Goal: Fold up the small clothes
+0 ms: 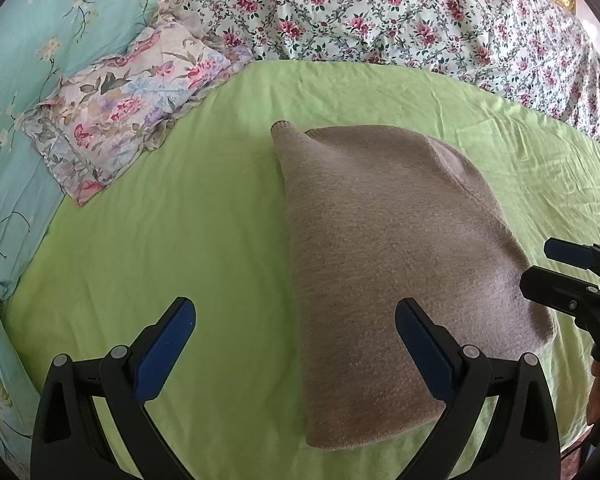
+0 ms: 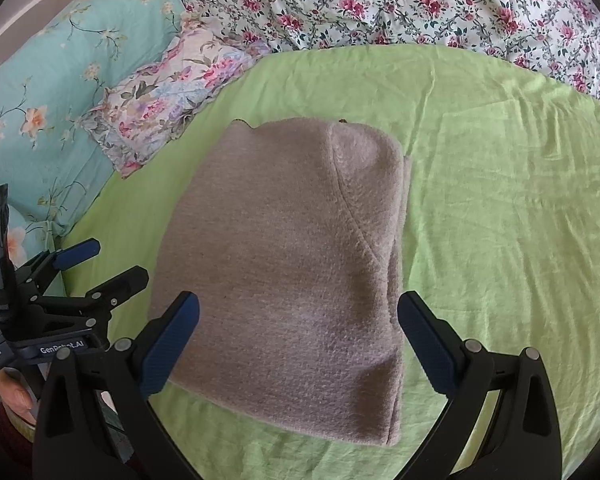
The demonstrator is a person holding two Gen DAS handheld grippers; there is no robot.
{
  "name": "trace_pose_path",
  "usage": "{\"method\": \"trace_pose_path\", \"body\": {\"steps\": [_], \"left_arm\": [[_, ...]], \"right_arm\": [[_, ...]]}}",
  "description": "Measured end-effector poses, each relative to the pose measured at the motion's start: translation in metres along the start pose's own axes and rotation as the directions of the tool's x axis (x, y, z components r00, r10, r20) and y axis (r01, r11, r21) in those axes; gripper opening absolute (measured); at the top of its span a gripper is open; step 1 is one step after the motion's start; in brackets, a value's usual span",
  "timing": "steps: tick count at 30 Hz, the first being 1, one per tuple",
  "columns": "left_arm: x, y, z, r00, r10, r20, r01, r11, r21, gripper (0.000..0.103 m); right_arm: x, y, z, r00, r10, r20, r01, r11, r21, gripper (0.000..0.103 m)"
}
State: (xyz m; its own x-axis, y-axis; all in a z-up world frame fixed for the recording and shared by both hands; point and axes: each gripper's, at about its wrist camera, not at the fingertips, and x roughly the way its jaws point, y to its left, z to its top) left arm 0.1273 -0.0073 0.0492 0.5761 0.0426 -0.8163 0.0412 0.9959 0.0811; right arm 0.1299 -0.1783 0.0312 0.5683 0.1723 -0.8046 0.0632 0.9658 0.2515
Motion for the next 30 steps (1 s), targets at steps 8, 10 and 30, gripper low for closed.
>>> {"method": "trace_pose_path", "body": {"steps": [8,10,30], "left_arm": [[-0.0007,-0.0006,-0.0005,1.0,0.005,0.002,-0.005,1.0,0.0,0.1],[-0.0003,-0.0006,-0.0009,1.0,0.006,0.0,-0.006,1.0,-0.002,0.1],[0.0024,-0.002,-0.0019,1.0,0.031,0.002,-0.031,1.0,0.006,0.1]], "right_arm": [[-0.0032,-0.0016,-0.0005,0.999,-0.049,0.012,0.049,0.999,-0.007,0.099],[-0.0051,-0.0014,-0.002,0.997,-0.076,0.023,0.077,0.997,-0.009,0.099],[-0.0057,0.0015,-0.0066,0.988,-0.153,0.031,0.154,0.987,-0.044,0.099]]}}
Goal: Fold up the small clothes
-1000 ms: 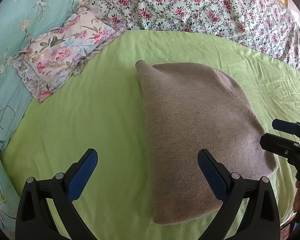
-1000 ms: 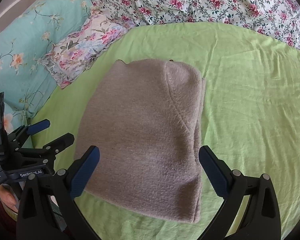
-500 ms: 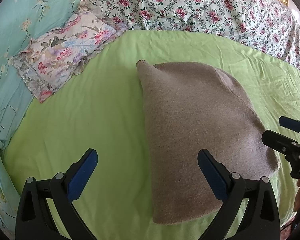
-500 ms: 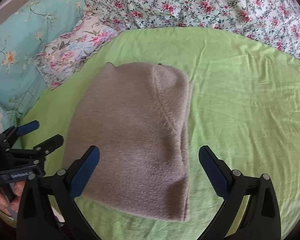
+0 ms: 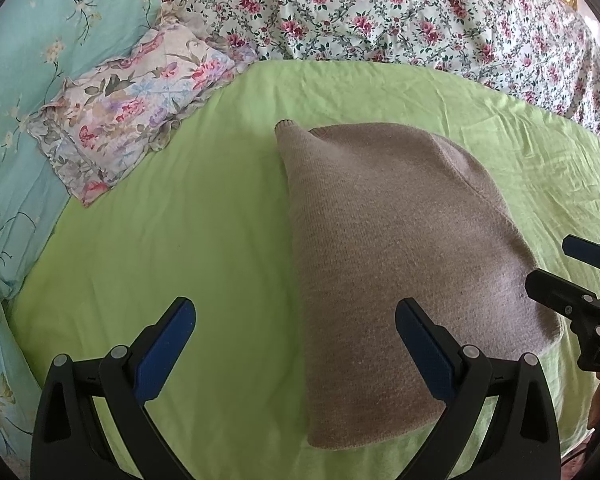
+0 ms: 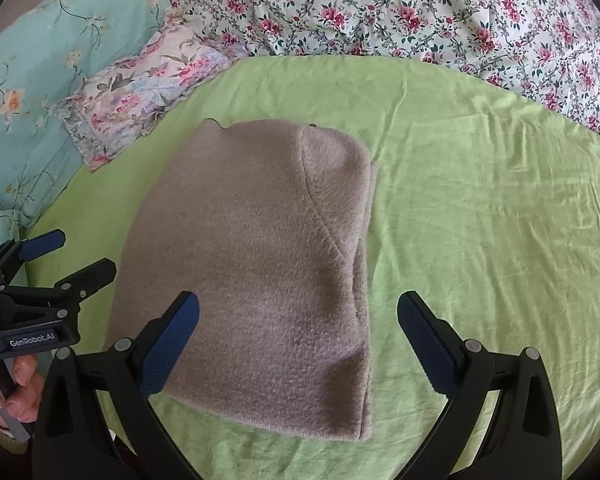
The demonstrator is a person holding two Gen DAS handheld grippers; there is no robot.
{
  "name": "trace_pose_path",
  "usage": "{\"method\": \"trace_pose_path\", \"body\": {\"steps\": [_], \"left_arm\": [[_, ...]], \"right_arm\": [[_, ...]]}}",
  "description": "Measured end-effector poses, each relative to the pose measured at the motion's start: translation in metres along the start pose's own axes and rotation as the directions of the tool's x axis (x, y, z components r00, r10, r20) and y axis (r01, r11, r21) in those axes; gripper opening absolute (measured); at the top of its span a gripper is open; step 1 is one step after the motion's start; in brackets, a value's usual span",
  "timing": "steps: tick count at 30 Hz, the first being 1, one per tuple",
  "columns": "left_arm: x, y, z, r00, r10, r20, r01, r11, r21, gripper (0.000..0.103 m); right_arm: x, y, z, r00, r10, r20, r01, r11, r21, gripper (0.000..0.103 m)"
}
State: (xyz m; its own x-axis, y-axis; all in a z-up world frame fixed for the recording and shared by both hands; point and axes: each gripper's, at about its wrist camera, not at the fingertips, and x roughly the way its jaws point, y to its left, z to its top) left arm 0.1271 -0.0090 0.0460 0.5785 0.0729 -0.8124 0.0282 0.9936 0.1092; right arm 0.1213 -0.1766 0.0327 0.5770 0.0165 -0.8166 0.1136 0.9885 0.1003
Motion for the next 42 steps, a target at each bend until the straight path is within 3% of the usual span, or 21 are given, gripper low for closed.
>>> {"method": "trace_pose_path", "body": {"steps": [31,42], "left_arm": [[-0.001,0.001,0.002,1.0,0.001,0.002,-0.001,1.0,0.009,0.1],[0.003,0.004,0.006,0.999,0.031,0.015,-0.031,1.0,0.006,0.1]], "right_arm": [[-0.005,0.004,0.001,1.0,0.005,-0.003,-0.005,1.0,-0.014,0.099],[-0.002,-0.001,0.009,1.0,0.005,-0.004,-0.005,1.0,-0.013,0.099]]}}
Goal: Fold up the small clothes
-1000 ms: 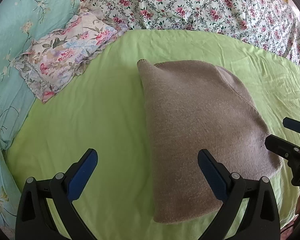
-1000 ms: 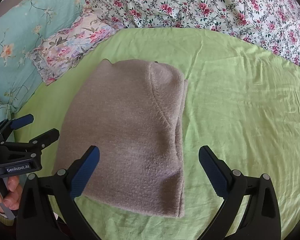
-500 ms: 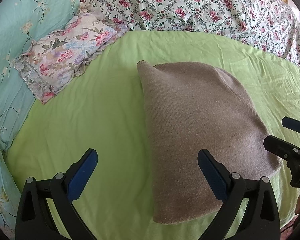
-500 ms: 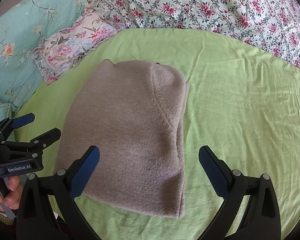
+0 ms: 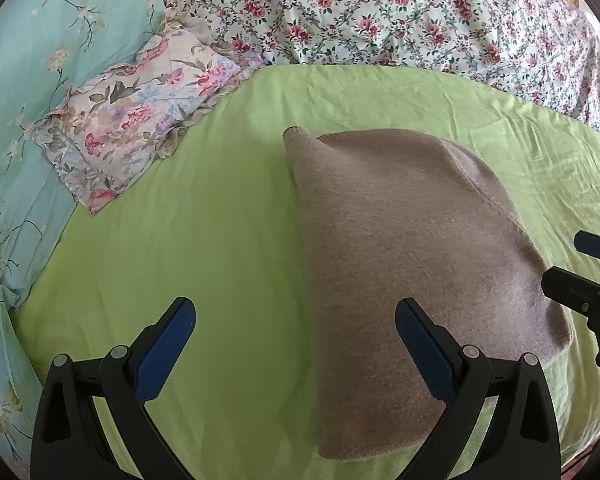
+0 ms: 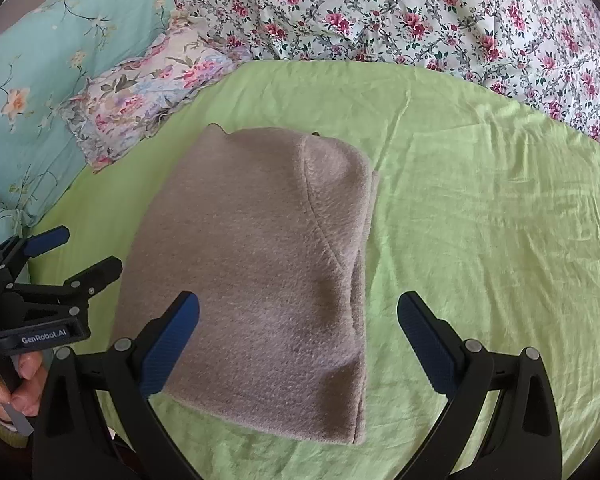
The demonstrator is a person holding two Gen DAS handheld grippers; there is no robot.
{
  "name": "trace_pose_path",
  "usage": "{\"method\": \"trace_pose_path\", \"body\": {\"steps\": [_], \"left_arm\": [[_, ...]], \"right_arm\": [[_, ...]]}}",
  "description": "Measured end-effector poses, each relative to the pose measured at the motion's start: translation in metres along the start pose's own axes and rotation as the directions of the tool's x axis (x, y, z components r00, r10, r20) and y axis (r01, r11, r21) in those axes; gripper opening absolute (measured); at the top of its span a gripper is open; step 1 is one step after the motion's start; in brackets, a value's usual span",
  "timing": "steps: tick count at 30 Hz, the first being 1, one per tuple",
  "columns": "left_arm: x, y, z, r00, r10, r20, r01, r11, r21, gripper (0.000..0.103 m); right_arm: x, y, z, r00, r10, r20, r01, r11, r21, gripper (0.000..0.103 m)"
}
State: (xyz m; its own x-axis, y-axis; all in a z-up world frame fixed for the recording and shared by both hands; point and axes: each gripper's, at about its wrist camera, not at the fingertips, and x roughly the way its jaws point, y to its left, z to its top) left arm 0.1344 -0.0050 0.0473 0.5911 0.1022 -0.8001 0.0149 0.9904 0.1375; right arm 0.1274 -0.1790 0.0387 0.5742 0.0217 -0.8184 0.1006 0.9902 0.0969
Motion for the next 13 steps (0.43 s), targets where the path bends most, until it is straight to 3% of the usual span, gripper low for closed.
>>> {"method": "trace_pose_path", "body": {"steps": [13], "left_arm": [[-0.0021,-0.0049,-0.001,1.0,0.011,0.012,-0.011,1.0,0.008,0.1]], "right_arm": [[0.0025,0.0006,0.0017,1.0,0.009,0.002,-0.009,1.0,0.004,0.099]]}}
